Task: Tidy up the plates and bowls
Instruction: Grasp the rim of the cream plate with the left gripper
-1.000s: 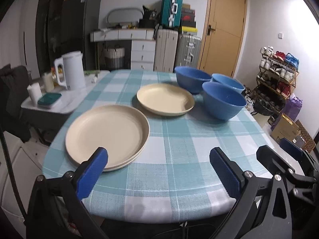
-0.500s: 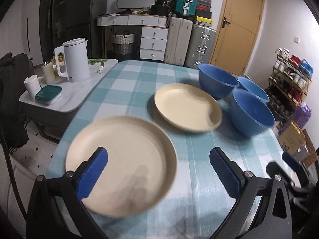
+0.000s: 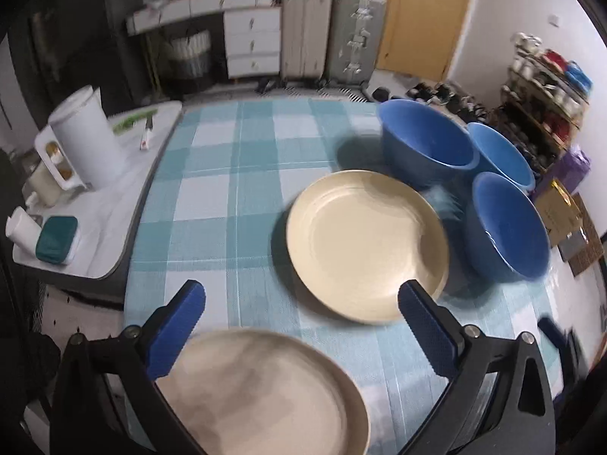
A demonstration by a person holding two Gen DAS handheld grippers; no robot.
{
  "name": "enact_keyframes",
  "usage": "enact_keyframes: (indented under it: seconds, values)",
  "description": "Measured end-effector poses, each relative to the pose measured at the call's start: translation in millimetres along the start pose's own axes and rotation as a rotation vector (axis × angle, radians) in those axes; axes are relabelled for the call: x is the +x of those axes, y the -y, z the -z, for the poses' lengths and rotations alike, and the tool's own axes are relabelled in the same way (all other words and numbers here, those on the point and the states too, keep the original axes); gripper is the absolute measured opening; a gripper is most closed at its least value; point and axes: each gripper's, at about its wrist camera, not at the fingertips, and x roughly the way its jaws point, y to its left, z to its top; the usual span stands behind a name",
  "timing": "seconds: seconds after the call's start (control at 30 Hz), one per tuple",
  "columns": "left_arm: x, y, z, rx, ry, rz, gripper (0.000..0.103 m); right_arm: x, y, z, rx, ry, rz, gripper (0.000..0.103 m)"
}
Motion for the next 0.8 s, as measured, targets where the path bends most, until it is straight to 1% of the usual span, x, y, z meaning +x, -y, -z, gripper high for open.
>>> enact_keyframes:
  seconds: [0.03, 0.07, 0.1, 0.13, 0.2, 0.23, 0.3, 0.37, 0.4, 0.43, 0.47, 0.5, 0.57, 0.6, 0.63, 0.67, 0.7, 0.73, 0.8]
  values:
    - [12, -1, -11, 0.011, -0.034, 0.032, 0.102, 2, 1, -1, 0.004, -0.001, -0.002, 0.102]
    - [22, 0, -17, 0.028, -0.063, 0.045, 0.102, 3, 1, -1, 0.006, 0.000, -0.004, 0.102]
    - [33, -1, -24, 0.040, -0.086, 0.031, 0.102, 4, 2, -2, 0.008, -0.001, -0.011, 0.102]
    - [49, -2, -32, 0.050, -0.120, -0.001, 0.102, 5, 2, -2, 0.011, -0.003, -0.015, 0.102]
    - [71, -6, -41, 0.054, -0.152, -0.046, 0.102, 2, 1, -2, 0.008, -0.001, -0.026, 0.102]
    - [89, -8, -46, 0.067, -0.202, -0.046, 0.102, 1, 0, -1, 0.003, 0.000, -0.025, 0.102]
    - [109, -10, -50, 0.074, -0.256, -0.047, 0.102, 0, -2, 1, -0.003, 0.001, -0.022, 0.102]
    - [132, -12, -50, 0.067, -0.339, 0.003, 0.101, 0, -2, 2, 0.004, -0.005, -0.025, 0.102]
    - [138, -14, -50, 0.055, -0.355, 0.016, 0.101, -1, -3, 4, 0.009, -0.008, -0.021, 0.102]
    - [143, -17, -50, 0.034, -0.367, 0.028, 0.098, -1, -3, 5, 0.013, -0.010, -0.019, 0.102]
    - [148, -21, -49, 0.006, -0.375, 0.040, 0.096, -2, -2, 6, 0.016, -0.012, -0.018, 0.102]
    - [150, -24, -48, -0.019, -0.383, 0.055, 0.090, -4, -1, 7, 0.021, -0.013, -0.017, 0.102]
    - [153, -27, -46, -0.042, -0.397, 0.088, 0.090, -6, 0, 9, 0.028, -0.006, -0.011, 0.102]
    - [153, -27, -45, -0.035, -0.393, 0.078, 0.085, -7, 1, 9, 0.031, -0.005, -0.010, 0.102]
    - [153, -26, -44, -0.025, -0.391, 0.066, 0.068, -7, 1, 9, 0.035, -0.006, -0.009, 0.102]
    - [153, -25, -43, -0.010, -0.395, 0.055, 0.060, -8, 1, 10, 0.036, -0.008, -0.009, 0.102]
    - [152, -23, -42, 0.004, -0.392, 0.045, 0.055, -8, 1, 10, 0.037, -0.011, -0.008, 0.102]
    - [151, -22, -41, 0.012, -0.388, 0.046, 0.049, -8, 1, 11, 0.038, -0.011, -0.004, 0.102]
    - [149, -21, -38, 0.010, -0.399, 0.061, 0.047, -8, 0, 12, 0.044, -0.012, -0.001, 0.102]
